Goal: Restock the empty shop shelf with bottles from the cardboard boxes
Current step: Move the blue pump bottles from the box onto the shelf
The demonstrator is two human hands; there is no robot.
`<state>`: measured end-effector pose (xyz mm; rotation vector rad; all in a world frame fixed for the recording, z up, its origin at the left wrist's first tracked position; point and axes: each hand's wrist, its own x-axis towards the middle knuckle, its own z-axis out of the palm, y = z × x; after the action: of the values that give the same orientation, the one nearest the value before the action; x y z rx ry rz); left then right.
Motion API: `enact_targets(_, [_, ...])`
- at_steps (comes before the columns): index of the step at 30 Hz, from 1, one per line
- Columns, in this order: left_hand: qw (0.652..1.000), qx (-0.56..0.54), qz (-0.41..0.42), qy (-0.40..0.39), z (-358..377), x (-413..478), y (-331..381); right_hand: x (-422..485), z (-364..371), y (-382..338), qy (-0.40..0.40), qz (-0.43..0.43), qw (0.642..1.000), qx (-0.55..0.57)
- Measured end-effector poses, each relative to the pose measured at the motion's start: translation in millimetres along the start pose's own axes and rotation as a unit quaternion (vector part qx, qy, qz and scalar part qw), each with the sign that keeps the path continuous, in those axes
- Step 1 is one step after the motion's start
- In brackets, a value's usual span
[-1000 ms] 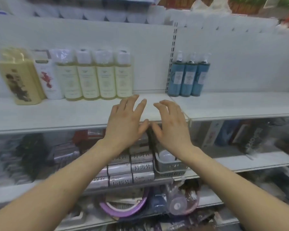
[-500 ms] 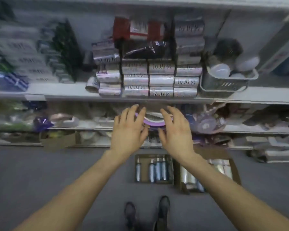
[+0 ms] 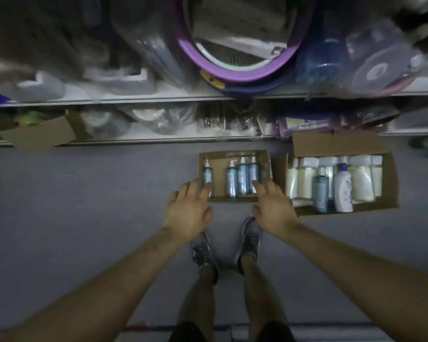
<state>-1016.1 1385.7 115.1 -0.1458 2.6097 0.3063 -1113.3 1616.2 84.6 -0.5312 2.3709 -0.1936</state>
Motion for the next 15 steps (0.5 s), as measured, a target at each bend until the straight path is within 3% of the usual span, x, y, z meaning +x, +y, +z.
enact_targets(6, [0.998, 0.018, 0.055, -0.025, 129, 76, -8, 91, 113, 43, -0.049, 0.008, 0.998, 0.035])
enact_targets(15, [0.996, 0.004, -0.01, -0.09, 296, 211, -36, 242, 258, 96, -0.11, 0.01, 0.993, 0.032])
